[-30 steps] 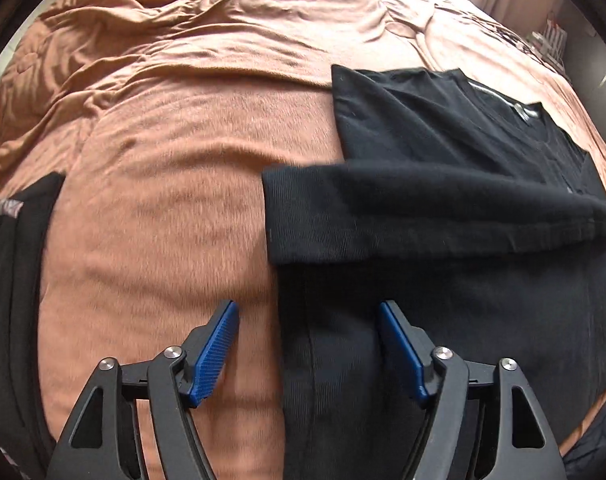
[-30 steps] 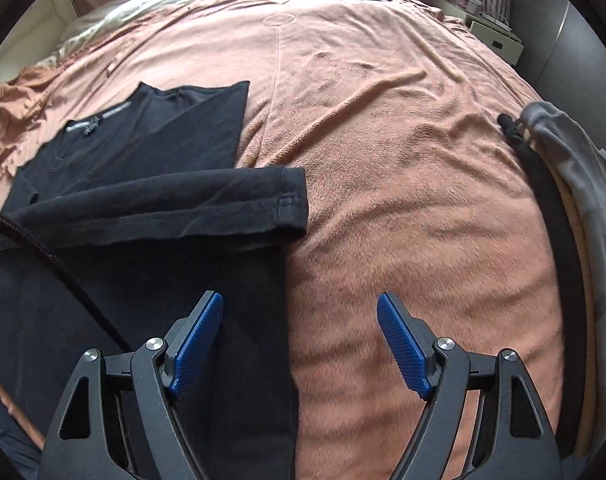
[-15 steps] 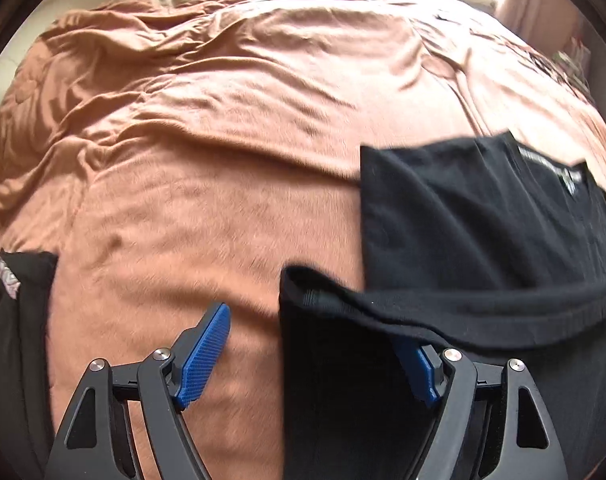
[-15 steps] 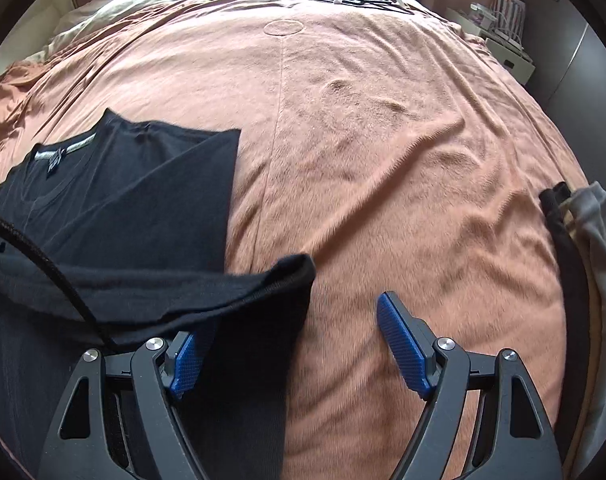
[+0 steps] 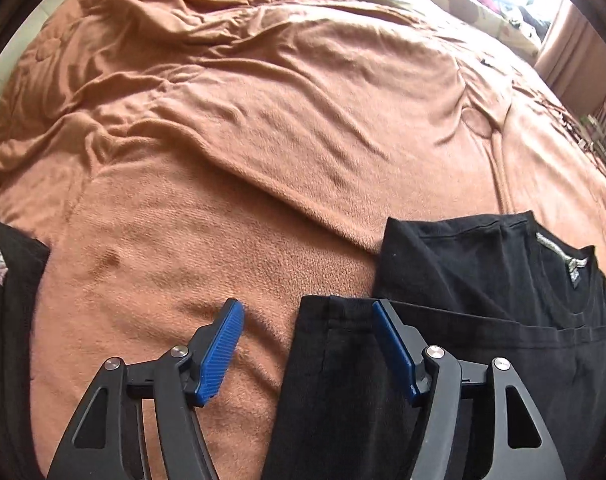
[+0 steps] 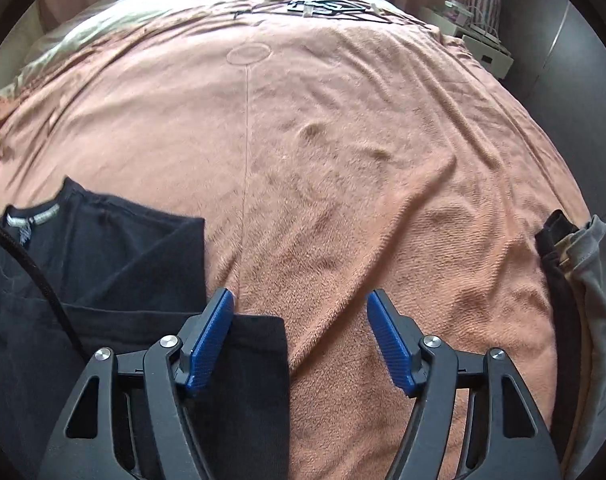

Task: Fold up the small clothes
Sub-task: 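Lower both open grippers onto the folded hem edge and close them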

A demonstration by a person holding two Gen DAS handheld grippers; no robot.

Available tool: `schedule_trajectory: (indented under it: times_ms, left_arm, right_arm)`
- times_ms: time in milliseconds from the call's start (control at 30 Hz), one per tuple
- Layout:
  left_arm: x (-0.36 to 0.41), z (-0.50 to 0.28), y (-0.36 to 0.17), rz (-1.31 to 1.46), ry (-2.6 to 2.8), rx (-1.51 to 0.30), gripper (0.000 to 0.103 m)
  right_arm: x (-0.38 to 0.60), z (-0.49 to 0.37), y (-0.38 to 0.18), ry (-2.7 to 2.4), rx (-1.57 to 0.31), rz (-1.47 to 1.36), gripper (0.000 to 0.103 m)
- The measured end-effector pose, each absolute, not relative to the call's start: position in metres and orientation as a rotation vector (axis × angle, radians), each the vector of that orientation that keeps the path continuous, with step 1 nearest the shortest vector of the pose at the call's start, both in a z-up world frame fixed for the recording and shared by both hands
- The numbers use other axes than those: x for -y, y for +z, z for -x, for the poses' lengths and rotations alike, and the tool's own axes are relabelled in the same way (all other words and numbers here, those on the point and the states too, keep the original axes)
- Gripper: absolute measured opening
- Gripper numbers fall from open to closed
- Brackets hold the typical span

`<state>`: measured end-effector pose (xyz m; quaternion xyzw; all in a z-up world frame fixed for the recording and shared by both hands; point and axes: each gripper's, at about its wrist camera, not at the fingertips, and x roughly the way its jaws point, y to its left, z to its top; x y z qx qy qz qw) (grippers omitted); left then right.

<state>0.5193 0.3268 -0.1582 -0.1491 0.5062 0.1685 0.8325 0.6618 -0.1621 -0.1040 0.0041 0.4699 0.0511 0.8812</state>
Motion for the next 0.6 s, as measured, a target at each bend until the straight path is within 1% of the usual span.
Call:
schedule_trajectory:
  times_ms: [233, 300, 400, 433, 500, 600]
  left_arm:
    - [-0.325, -0.495, -0.150, 0.282, 0.295, -1.066, 0.068]
    - [-0.325, -0.488, -0.151, 0.293, 0.283, -1.070, 0.062]
    - [-0.325, -0.479, -0.153, 0.306, 0.250, -1.074, 0.057]
    - [-0.324, -0.476, -0.154, 0.303, 0.239, -1.077, 0.056]
    - [-0.324, -0.468, -0.157, 0.298, 0.202, -1.089, 0.050]
    - [-0.330, -0.460, -0.161, 0.312, 0.181, -1.091, 0.049]
  right_arm:
    - [0.183, -0.638, -0.098, 0.161, -0.950, -0.043, 0.068]
    - [0.188, -0.631, -0.102, 0.171, -0.956, -0.043, 0.067]
    - [0.193, -0.620, -0.104, 0.206, -0.968, -0.048, 0.061]
    - [0.193, -0.614, -0.103, 0.220, -0.967, -0.048, 0.060]
    - [0.195, -0.606, -0.103, 0.248, -0.963, -0.043, 0.060]
    - [0.202, -0.595, -0.099, 0.282, -0.955, -0.052, 0.060]
